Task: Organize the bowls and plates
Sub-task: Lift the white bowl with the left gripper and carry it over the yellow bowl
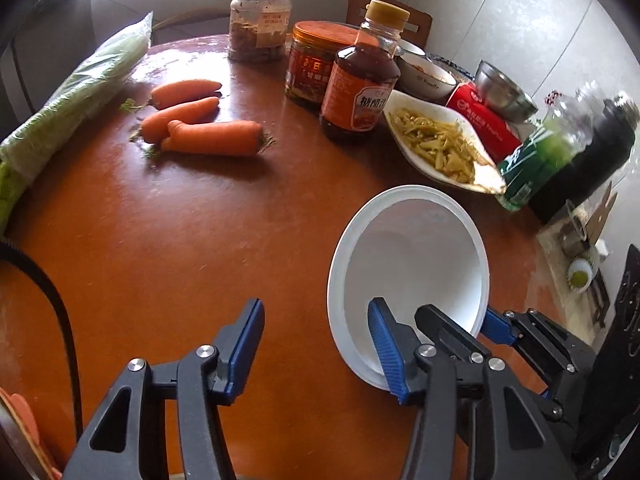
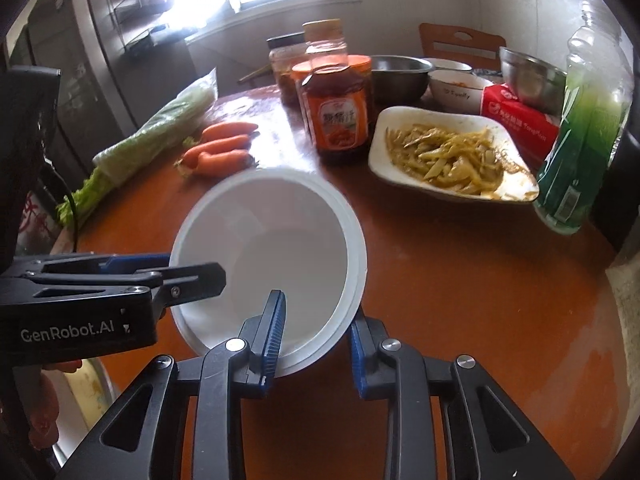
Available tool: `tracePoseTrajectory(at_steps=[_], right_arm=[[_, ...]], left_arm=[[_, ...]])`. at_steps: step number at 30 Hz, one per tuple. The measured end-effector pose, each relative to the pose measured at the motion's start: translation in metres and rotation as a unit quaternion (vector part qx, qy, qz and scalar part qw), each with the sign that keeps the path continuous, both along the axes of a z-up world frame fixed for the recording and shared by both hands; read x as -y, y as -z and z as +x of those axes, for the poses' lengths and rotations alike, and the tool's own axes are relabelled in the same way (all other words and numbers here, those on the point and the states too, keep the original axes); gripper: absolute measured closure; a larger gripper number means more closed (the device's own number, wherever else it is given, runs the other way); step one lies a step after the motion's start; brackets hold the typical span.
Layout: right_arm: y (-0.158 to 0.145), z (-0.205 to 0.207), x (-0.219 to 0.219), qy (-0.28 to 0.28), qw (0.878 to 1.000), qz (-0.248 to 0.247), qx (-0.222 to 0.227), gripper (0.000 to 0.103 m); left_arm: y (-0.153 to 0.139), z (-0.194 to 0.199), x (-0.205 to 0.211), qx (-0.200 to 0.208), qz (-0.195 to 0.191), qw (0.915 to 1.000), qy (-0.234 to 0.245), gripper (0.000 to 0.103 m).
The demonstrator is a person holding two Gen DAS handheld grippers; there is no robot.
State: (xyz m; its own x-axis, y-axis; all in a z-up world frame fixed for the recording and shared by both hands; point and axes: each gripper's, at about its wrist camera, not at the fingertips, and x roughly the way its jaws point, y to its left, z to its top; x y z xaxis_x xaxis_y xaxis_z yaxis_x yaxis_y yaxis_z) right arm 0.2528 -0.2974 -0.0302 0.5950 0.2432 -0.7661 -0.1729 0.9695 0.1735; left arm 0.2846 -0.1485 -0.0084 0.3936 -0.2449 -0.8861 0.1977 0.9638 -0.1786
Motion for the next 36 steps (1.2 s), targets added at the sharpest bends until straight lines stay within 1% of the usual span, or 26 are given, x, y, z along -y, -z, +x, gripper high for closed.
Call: tracePoseTrajectory(at_steps=[1, 2, 5, 7, 9, 12, 14, 17, 25, 28, 29, 30, 32, 36], right_arm=[[-0.001, -0.003, -0.003, -0.002, 1.000, 0.000, 0.000, 0.072], [-0.002, -0.008, -0.006, -0.004, 1.000, 0.001, 0.003, 0.072], [-0.005, -0.018, -0.014, -0.011, 1.000, 0.011, 0.004, 0.072], [-0.007, -0.023, -0.017, -0.014, 1.000, 0.014, 0.005, 0.072], [-0.010, -0.030, -0.022, -0.016, 1.000, 0.014, 0.006, 0.072], [-0.017, -0.040, -0.024, -0.015, 1.000, 0.025, 0.010, 0.072], [-0.020, -0.043, -0.026, -0.016, 0.999, 0.031, 0.012, 0.071], [-0.023, -0.045, -0.027, -0.009, 1.000, 0.024, 0.015, 0.071], [-0.018, -0.042, -0.013, 0.017, 1.000, 0.024, 0.009, 0.071], [-0.016, -0.041, -0.008, 0.010, 0.999, 0.040, 0.016, 0.071], [-0.016, -0.041, -0.008, 0.008, 0.999, 0.045, 0.017, 0.071], [-0.015, -0.041, -0.008, 0.007, 0.999, 0.047, 0.017, 0.071], [-0.013, -0.040, -0.009, 0.006, 0.999, 0.042, 0.015, 0.073], [-0.013, -0.042, -0.012, 0.007, 0.999, 0.029, 0.018, 0.073]], left_arm=[[0.000, -0.003, -0.002, 0.001, 0.006, 1.0000, -0.002, 0.049], [0.001, -0.007, -0.006, -0.002, 0.003, 1.0000, -0.003, 0.049], [0.003, -0.012, -0.013, -0.012, -0.004, 0.9999, -0.003, 0.054], [0.004, -0.016, -0.017, -0.013, 0.004, 0.9999, -0.002, 0.054], [0.005, -0.020, -0.020, -0.014, 0.002, 0.9999, -0.002, 0.059], [0.004, -0.023, -0.021, -0.012, 0.001, 0.9999, 0.001, 0.062], [0.003, -0.025, -0.019, -0.009, 0.002, 0.9999, 0.007, 0.063], [0.006, -0.025, -0.016, -0.012, 0.002, 0.9998, 0.012, 0.063], [0.014, -0.021, -0.006, -0.020, 0.003, 0.9995, 0.023, 0.063], [0.015, -0.020, -0.003, -0.019, 0.003, 0.9993, 0.031, 0.068], [0.015, -0.019, -0.002, -0.020, 0.001, 0.9993, 0.033, 0.071], [0.017, -0.018, -0.001, -0.023, -0.003, 0.9991, 0.035, 0.076], [0.020, -0.018, 0.001, -0.028, -0.009, 0.9987, 0.041, 0.081], [0.018, -0.022, 0.003, -0.017, -0.008, 0.9988, 0.044, 0.081]])
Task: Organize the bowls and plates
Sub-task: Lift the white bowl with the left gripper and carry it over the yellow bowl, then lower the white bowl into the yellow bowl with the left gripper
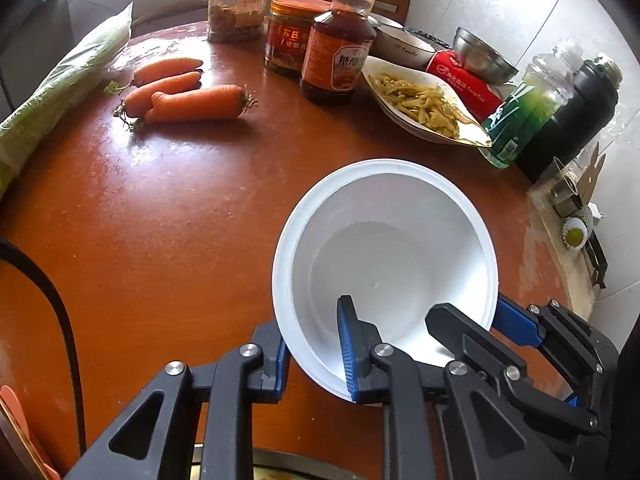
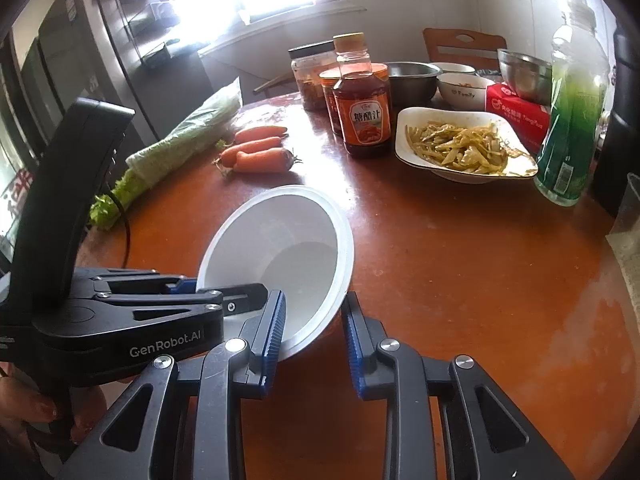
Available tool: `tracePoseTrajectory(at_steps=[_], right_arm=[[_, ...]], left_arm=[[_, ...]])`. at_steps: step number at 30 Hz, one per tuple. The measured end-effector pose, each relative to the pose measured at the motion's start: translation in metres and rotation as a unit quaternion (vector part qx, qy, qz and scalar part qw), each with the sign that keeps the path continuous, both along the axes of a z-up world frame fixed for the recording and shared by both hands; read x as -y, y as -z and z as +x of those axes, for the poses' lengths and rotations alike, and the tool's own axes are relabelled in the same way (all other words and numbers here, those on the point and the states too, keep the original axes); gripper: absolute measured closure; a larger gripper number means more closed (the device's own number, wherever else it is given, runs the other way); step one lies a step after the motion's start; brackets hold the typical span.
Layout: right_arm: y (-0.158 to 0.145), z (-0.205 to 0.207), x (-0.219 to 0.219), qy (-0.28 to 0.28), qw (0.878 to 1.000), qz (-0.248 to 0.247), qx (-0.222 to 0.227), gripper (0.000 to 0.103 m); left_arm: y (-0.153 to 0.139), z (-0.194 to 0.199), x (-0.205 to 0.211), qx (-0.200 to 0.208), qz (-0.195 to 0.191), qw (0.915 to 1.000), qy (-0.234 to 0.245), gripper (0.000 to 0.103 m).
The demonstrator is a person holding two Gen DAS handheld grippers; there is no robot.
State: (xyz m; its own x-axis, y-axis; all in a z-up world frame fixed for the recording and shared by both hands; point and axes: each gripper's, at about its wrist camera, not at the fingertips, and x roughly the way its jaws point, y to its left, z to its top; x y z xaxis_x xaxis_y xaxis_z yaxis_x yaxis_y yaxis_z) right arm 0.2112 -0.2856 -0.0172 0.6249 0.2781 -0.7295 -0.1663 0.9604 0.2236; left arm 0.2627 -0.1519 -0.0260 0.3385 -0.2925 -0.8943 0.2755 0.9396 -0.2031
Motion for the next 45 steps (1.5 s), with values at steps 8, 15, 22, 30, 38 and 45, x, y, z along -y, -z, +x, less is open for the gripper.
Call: tracePoseTrajectory(at_steps=[8, 15, 22, 30, 38, 45], right_arm=[[-0.009, -0.006, 0.004, 0.006, 1.000, 0.001, 0.010, 0.075], [-0.023, -0.014, 0.002, 0.007, 1.000, 0.002, 0.025, 0.075], [-0.043, -0.026, -0.009, -0.002, 0.999, 0.005, 0.047, 0.075], [-0.074, -0.051, -0.035, -0.022, 0.996, 0.003, 0.081, 0.075], [-0.094, -0.088, -0.070, -0.050, 0.993, 0.002, 0.108, 0.075], [-0.092, -0.115, -0.092, -0.063, 0.992, -0.005, 0.110, 0.075]], left_arm=[[-0.012, -0.009, 0.000, 0.019, -0.007, 0.9998, 0.005, 0.081], [-0.028, -0.020, -0.005, 0.037, -0.014, 0.9992, 0.006, 0.081], [-0.052, -0.036, -0.019, 0.065, -0.022, 0.9977, -0.001, 0.081], [-0.085, -0.067, -0.045, 0.100, -0.028, 0.9945, -0.016, 0.081], [-0.100, -0.105, -0.078, 0.123, -0.021, 0.9915, -0.036, 0.081], [-0.094, -0.134, -0.097, 0.125, -0.022, 0.9910, -0.042, 0.081]])
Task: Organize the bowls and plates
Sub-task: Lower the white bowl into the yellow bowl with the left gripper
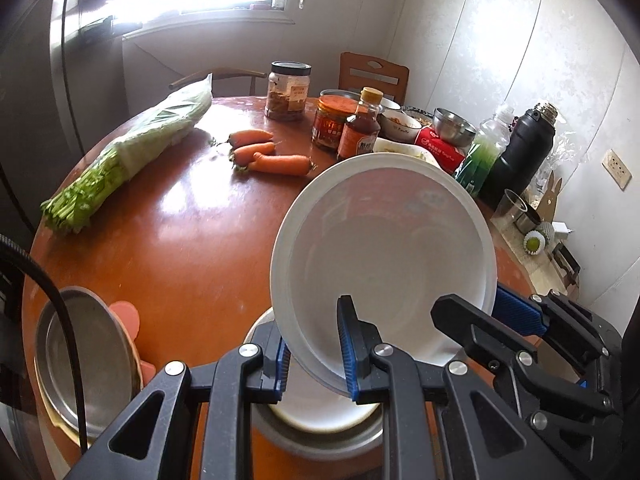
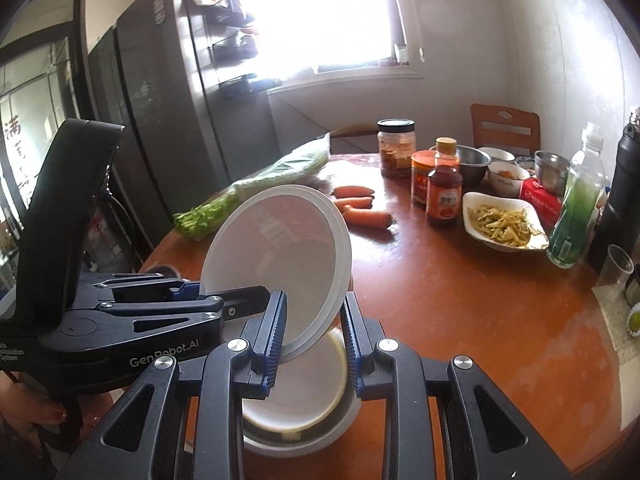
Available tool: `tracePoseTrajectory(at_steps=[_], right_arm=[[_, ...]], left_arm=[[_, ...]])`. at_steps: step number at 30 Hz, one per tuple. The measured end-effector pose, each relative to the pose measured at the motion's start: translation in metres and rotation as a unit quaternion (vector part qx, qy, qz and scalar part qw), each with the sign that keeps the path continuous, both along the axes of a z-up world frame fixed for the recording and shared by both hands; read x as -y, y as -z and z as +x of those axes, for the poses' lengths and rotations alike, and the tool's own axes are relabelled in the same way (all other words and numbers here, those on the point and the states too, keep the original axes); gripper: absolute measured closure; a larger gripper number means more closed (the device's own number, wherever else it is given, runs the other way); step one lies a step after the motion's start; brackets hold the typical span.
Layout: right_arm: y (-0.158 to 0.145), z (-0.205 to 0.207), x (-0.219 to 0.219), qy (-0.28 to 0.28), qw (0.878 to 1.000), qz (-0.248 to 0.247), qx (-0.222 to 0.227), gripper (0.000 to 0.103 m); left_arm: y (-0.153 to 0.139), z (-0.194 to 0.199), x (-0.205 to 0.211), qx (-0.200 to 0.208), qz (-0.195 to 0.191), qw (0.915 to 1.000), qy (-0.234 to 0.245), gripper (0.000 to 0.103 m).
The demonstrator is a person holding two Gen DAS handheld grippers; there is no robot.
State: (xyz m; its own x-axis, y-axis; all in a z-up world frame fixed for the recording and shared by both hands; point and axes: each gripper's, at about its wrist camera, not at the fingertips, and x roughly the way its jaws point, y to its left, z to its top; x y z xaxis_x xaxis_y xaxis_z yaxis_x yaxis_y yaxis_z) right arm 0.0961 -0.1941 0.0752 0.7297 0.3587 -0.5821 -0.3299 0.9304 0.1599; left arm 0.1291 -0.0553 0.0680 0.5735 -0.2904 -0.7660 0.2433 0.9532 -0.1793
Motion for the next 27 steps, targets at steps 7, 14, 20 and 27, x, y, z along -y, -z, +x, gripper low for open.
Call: tracePoseTrajectory(at_steps=[7, 14, 20, 27], right_arm=[[0.010, -0.019, -0.007, -0.004, 1.000, -0.003, -0.002, 0.075], [0.021, -0.033, -0.010, -0.007, 1.000, -0.005, -0.006, 0.075], [0.026, -0.040, -0.008, -0.006, 1.000, -0.005, -0.004, 0.075], [0.036, -0.043, -0.010, -0.009, 1.000, -0.007, -0.007, 0.075]], left_arm=[[0.009, -0.020, -0.008, 0.002, 0.003, 1.0000, -0.002, 0.081], [0.016, -0.035, -0.013, 0.008, 0.005, 0.9999, -0.006, 0.081], [0.022, -0.041, -0.012, 0.009, 0.004, 0.9999, -0.005, 0.081], [0.035, -0.047, -0.013, 0.005, 0.011, 0.9999, -0.010, 0.081]])
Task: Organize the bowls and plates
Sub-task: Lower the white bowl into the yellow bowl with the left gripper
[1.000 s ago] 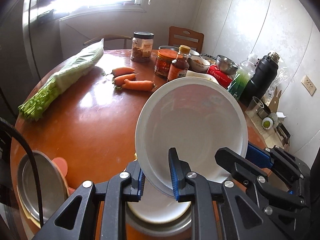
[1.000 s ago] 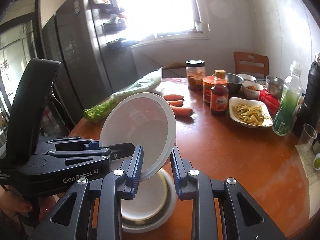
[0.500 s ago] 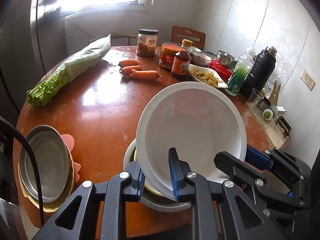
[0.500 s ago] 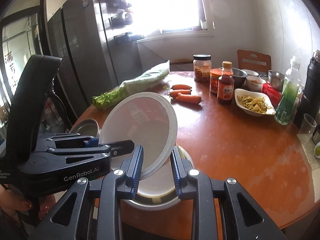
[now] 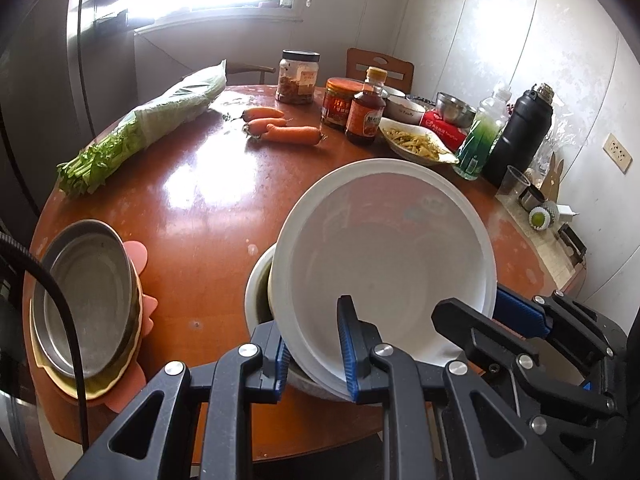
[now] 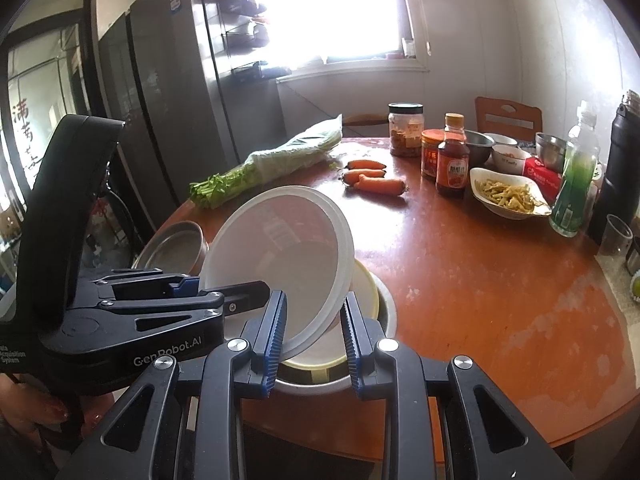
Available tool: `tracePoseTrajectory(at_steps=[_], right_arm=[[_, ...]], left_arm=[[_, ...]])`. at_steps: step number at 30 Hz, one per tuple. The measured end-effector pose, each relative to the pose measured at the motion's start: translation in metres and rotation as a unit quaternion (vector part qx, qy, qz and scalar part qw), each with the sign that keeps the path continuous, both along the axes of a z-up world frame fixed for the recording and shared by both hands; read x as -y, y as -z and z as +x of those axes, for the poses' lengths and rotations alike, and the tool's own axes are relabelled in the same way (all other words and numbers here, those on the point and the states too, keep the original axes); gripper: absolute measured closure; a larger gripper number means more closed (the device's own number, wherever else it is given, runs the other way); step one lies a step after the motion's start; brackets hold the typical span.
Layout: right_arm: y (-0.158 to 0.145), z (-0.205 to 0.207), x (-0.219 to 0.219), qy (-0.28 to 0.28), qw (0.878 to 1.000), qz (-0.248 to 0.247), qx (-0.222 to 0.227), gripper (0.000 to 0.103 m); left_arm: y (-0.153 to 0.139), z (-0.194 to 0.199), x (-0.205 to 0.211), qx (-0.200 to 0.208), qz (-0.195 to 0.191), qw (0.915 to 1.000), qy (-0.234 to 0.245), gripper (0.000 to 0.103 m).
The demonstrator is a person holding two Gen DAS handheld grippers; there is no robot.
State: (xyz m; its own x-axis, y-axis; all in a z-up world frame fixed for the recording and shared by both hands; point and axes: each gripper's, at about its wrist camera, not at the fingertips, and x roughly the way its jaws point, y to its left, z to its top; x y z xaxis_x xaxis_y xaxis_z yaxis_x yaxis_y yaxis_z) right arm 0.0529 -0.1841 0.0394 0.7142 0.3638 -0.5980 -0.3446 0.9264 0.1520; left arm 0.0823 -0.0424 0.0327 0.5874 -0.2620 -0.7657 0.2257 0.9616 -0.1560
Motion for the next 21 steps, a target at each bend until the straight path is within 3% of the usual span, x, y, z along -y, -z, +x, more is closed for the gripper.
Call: tracePoseTrajectory(at_steps=[21], right_arm=[[0.030, 0.010, 0.009, 0.007, 1.000, 0.001, -0.017, 0.074]], left_arm=[[0.027, 0.007, 0.013, -0.010, 0.016, 0.9998, -0.002, 0.081]])
